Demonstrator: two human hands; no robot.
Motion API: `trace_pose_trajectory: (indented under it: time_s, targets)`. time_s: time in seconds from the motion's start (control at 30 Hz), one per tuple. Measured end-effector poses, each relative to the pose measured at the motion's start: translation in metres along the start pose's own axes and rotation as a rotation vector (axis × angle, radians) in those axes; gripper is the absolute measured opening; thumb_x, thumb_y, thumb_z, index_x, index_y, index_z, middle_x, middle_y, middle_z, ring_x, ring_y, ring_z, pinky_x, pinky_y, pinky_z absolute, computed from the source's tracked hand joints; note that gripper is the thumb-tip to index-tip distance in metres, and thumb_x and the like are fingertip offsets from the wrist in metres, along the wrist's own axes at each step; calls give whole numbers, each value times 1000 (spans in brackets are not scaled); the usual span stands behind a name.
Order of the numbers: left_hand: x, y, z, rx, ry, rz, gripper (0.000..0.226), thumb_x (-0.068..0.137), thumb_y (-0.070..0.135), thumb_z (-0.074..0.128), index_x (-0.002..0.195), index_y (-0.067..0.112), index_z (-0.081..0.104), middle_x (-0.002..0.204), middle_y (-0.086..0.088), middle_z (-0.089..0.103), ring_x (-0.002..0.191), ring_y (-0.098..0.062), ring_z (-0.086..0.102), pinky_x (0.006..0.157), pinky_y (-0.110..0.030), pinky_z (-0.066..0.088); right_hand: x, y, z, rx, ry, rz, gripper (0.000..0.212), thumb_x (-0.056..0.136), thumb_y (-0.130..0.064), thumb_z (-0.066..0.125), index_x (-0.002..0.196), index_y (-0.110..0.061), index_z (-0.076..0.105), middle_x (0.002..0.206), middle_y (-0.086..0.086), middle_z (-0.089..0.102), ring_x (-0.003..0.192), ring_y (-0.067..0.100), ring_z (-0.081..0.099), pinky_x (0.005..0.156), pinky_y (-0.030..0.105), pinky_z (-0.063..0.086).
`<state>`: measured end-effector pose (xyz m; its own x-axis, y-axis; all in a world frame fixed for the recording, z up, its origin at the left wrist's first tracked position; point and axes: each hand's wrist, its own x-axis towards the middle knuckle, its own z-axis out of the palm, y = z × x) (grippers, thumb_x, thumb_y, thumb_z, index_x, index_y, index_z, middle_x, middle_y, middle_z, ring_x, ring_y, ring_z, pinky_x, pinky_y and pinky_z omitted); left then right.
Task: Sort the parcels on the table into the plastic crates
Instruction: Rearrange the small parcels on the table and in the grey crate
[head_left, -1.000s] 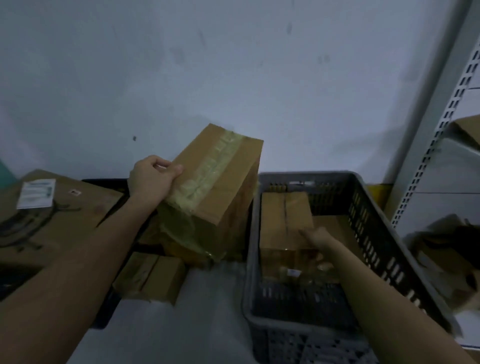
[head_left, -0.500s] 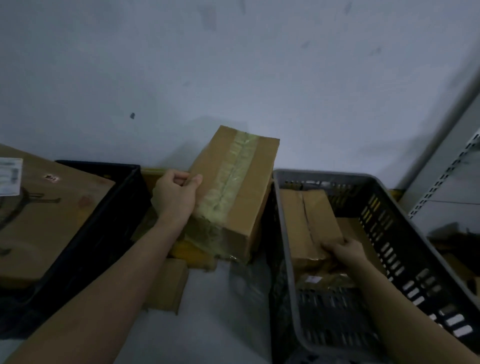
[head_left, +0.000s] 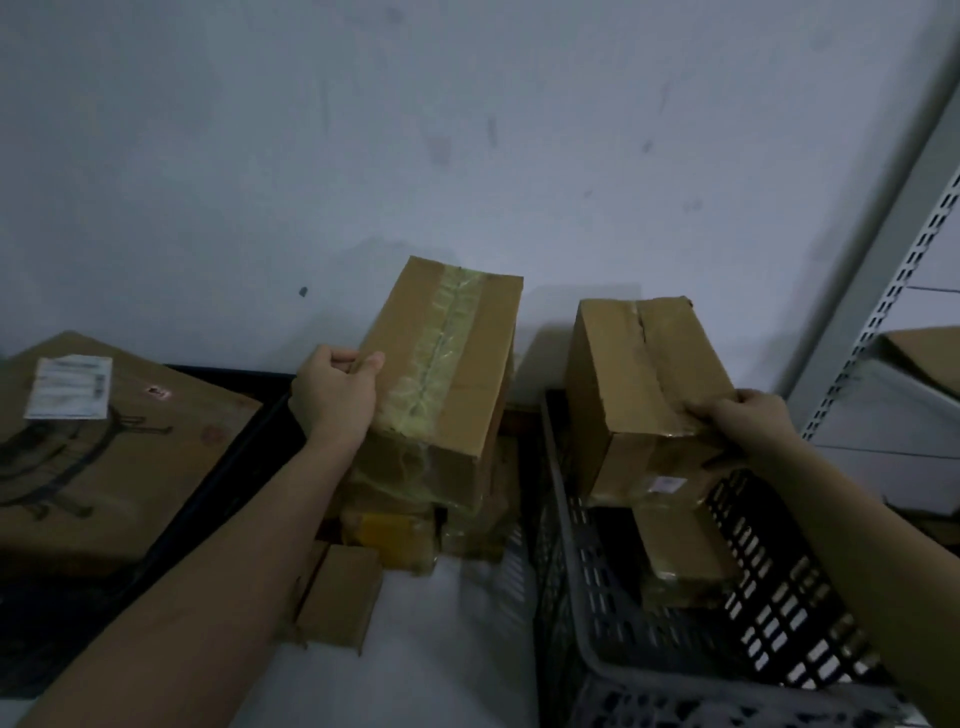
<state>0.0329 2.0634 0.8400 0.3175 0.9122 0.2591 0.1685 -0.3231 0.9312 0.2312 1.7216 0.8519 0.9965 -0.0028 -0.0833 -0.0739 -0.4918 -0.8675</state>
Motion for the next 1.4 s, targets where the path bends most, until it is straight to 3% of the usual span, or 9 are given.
trace_pose_trajectory:
  time_s: [0.27,0.4,0.47,0.63,0.93,1.17,1.3,1.33,1.4]
  targets:
    - [-65,-6,-75,26,40,-27,23,89,36,72,95,17,61,84,8,58,79,-17,58,71,-33,47,-63,-3,-28,269,-42,-89,46,85,-32,77,121,-9,59,115,12,65,93,35,67,68,54,62]
    - [-99,-22,-119,100,62,-44,19,89,31,72,91,17,59,80,9,56,78,-18,58,61,-29,40,-106,-2,-15,349,-139,-48,51,90,-34,72,129,-6,57,121,11,62,103,37,63,50,39,61]
    - [-112,-28,-144,189,85,-35,19,90,32,72,89,17,60,78,8,57,75,-17,56,55,-26,35,-127,-5,-4,381,-193,-57,50,91,-31,72,128,-3,57,120,12,62,103,37,62,47,40,60]
    - [-123,-50,-194,437,75,-11,21,88,35,73,88,17,62,83,1,62,77,-19,58,65,-31,43,-163,-11,31,345,-294,-98,51,90,-29,74,131,-4,57,111,8,63,98,34,64,74,55,60]
    - [-92,-142,-233,693,-312,2,22,87,46,71,85,26,62,84,9,63,73,-7,59,59,-26,45,-195,15,92,17,-271,-155,39,89,-31,73,119,-8,64,94,8,67,72,36,71,56,51,61]
    - [-58,-200,-225,626,-619,107,10,89,34,72,81,34,67,84,15,68,75,-4,62,67,-29,55,-211,50,148,-289,-169,-84,33,92,-35,65,112,-11,56,92,11,63,65,32,69,49,46,61]
    - [-62,-217,-205,753,-561,406,25,97,21,59,118,29,68,121,6,65,114,-18,56,97,-35,46,-233,83,181,-371,-161,96,31,95,-28,62,108,-1,59,87,16,63,61,34,69,45,43,59]
    - [-70,-218,-199,756,-606,459,32,99,26,55,131,29,61,135,5,57,126,-20,48,106,-37,39,-239,94,190,-421,-182,144,30,97,-24,59,113,2,58,89,18,63,65,35,69,49,43,60]
    - [-93,-221,-190,786,-861,473,53,99,54,42,150,38,35,160,6,28,147,-22,22,120,-46,15,-253,119,206,-576,-229,236,36,100,-18,48,130,2,48,110,21,62,92,37,67,75,45,61]
